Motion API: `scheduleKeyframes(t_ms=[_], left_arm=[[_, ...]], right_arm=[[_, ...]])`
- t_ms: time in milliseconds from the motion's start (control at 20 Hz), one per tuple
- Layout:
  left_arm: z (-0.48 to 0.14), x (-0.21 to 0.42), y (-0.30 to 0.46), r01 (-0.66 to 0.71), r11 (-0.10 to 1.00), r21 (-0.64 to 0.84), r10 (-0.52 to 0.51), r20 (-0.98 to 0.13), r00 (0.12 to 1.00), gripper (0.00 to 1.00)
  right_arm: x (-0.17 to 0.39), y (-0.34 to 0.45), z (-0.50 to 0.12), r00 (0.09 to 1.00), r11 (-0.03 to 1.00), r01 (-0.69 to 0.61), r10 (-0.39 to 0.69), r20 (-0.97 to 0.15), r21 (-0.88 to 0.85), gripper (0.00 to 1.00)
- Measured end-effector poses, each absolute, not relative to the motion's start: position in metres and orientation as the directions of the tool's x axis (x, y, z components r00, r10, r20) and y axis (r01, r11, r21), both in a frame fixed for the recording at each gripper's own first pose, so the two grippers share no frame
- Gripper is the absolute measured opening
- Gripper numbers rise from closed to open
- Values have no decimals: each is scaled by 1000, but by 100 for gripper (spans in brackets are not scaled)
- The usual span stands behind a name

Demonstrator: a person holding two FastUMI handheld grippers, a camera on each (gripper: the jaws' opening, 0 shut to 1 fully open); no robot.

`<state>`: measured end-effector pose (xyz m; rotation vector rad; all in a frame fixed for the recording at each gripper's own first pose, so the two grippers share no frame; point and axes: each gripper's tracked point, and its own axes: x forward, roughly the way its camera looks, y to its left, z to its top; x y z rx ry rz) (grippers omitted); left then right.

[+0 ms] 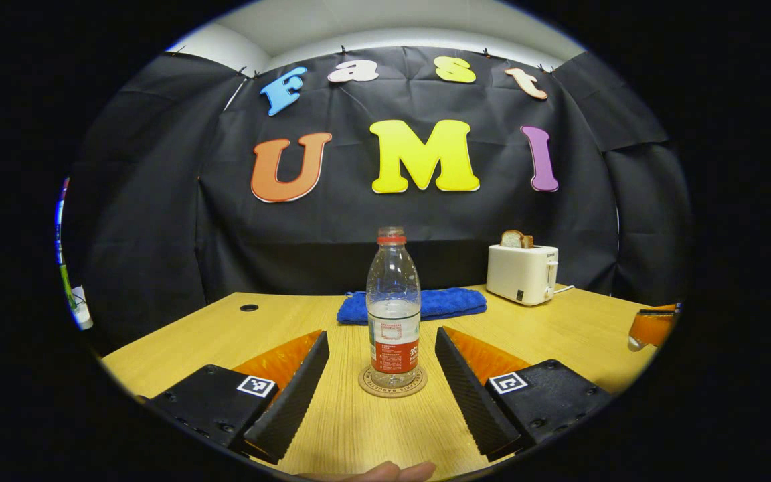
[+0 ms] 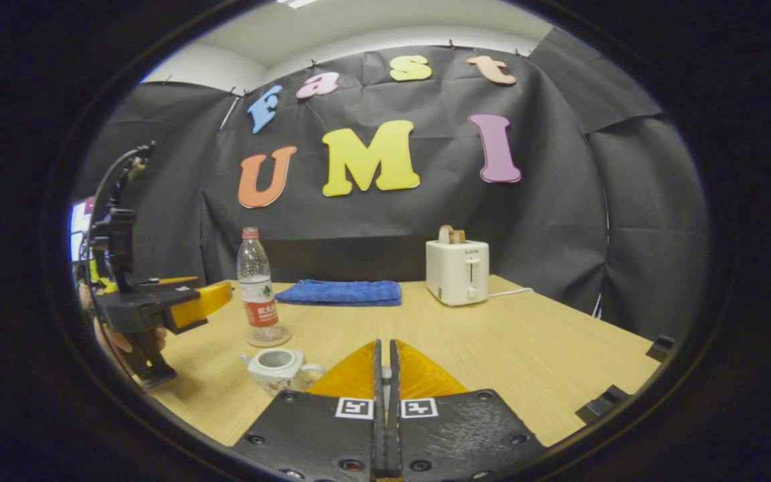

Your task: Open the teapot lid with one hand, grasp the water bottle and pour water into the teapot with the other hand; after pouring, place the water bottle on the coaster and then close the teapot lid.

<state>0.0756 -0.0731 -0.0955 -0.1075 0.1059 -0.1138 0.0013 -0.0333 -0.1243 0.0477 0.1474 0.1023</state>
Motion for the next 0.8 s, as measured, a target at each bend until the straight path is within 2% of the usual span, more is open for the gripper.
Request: scheduleKeyframes(t_ms=[400, 550, 800], left_arm=[[-52, -3, -37, 73, 992, -102, -82, -83, 993, 99], [-48, -17, -24, 61, 995, -83, -69, -97, 993, 99], [-49, -24, 3, 24, 996, -91, -37, -151, 988, 100]], right_arm=[[-6, 2, -92, 977, 985, -171, 173, -128, 32, 0], [2, 18, -90, 964, 975, -218, 222, -148, 43, 0], [24, 35, -94, 957, 974, -203, 220, -189, 103, 0]])
